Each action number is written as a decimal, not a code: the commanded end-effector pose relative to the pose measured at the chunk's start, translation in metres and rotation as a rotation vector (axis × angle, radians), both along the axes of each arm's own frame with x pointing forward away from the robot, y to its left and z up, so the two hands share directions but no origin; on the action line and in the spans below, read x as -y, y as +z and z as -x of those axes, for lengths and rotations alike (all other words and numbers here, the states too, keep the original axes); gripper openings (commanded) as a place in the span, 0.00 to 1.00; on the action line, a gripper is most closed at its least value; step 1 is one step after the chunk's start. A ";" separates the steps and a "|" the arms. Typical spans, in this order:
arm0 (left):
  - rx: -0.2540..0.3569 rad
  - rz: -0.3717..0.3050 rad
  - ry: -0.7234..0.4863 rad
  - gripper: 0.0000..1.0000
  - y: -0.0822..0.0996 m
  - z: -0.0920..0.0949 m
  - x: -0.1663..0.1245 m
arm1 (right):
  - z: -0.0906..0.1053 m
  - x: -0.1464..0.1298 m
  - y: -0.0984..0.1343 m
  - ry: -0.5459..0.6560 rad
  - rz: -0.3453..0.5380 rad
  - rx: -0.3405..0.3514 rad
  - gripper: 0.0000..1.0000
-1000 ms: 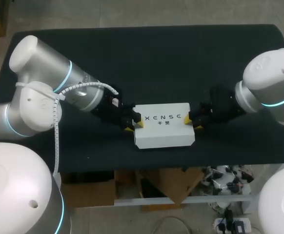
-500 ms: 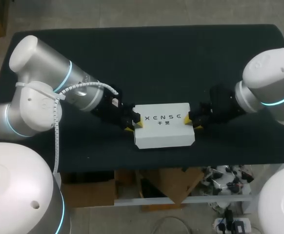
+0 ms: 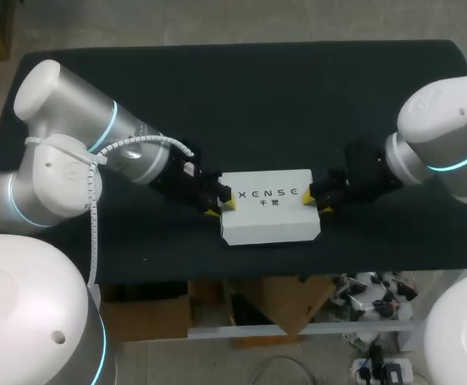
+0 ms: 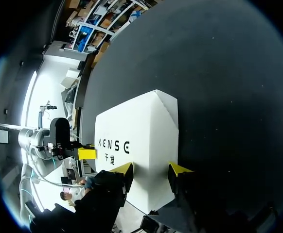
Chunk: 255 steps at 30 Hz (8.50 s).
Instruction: Assemble the packaging by folding the flat box into shape, placing the metal phone stand inside, and closing the box properly
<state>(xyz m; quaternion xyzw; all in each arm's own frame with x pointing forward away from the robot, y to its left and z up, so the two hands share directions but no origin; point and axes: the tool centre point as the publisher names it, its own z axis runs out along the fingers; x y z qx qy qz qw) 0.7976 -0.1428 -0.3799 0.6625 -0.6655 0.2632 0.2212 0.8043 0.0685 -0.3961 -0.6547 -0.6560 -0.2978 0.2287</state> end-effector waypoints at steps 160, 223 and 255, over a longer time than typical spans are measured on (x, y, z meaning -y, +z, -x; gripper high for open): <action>-0.228 0.061 -0.057 0.45 0.046 -0.026 0.027 | -0.029 -0.035 0.028 0.005 -0.077 -0.228 0.44; 0.009 -0.032 -0.098 0.50 0.009 -0.001 0.025 | -0.013 -0.038 -0.005 0.048 -0.017 -0.178 0.48; -0.016 -0.098 -0.092 0.60 0.009 -0.001 0.012 | -0.013 -0.022 -0.002 0.026 0.046 -0.193 0.49</action>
